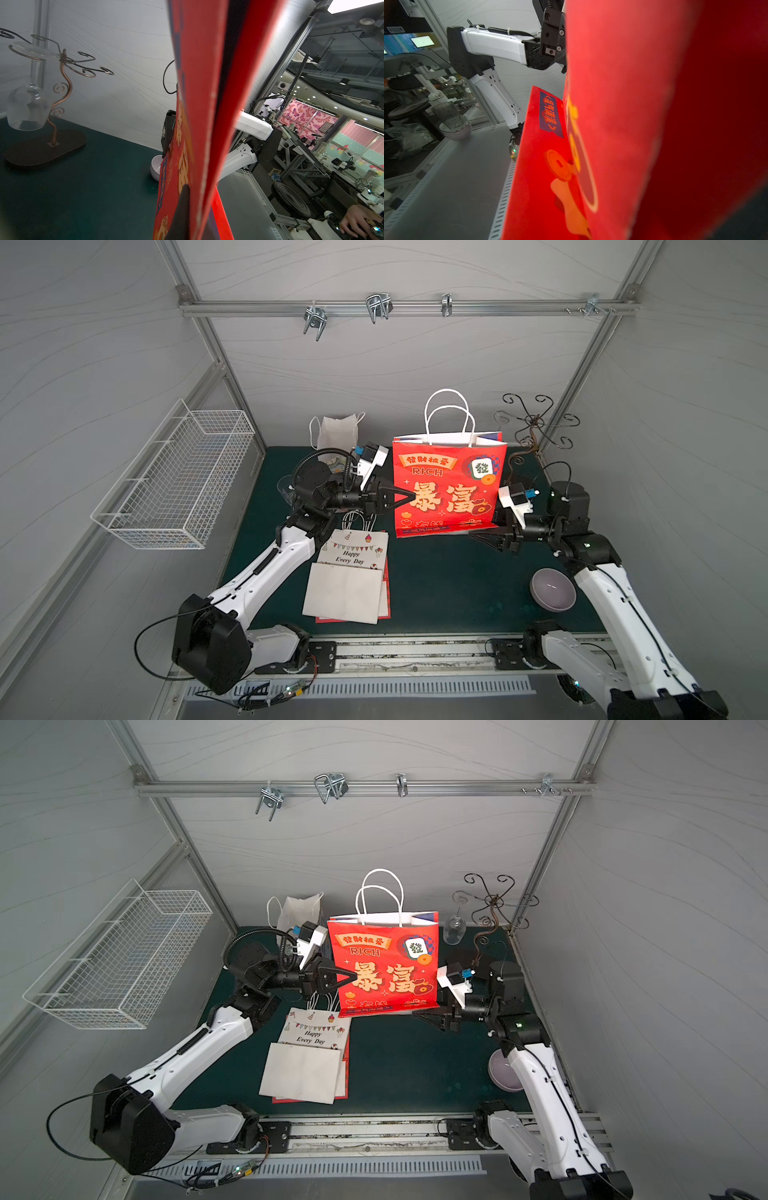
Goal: Put away the paper bag
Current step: Press the paper bag at the center of the board.
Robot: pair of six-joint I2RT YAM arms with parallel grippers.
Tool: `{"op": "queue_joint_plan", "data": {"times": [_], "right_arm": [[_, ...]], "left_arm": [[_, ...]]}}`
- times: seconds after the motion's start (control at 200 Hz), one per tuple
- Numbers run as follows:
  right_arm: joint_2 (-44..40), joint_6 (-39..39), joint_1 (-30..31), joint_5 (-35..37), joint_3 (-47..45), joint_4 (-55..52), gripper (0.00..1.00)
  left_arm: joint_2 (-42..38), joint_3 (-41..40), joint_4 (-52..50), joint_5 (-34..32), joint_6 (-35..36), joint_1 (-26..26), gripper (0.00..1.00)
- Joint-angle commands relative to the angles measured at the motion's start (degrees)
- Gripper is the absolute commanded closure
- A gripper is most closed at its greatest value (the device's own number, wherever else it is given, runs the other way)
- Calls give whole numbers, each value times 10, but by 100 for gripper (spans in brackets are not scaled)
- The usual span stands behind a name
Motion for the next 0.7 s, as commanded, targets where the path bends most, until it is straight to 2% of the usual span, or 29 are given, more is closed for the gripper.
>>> {"op": "queue_joint_plan", "data": {"times": [0.0, 0.205, 0.37, 0.425, 0.51, 0.58, 0.695], "right_arm": [[3, 17, 6, -21, 11, 30, 57], [9, 14, 6, -26, 27, 25, 76], [11, 15, 5, -36, 35, 24, 99], [10, 15, 6, -38, 36, 23, 100], [7, 12, 6, -36, 39, 18, 100], [0, 8, 5, -26, 41, 10, 100], [-14, -11, 4, 15, 45, -12, 100]], "left_arm": [[8, 25, 37, 4, -18, -4, 100], [2, 36, -18, -26, 29, -4, 100], [-7, 40, -46, -72, 49, -4, 100], [-13, 41, -60, -99, 59, -4, 100], [-26, 38, -63, -144, 75, -4, 79], [-43, 36, -72, -190, 91, -2, 57], [-81, 23, -93, -283, 134, 6, 35]]}}
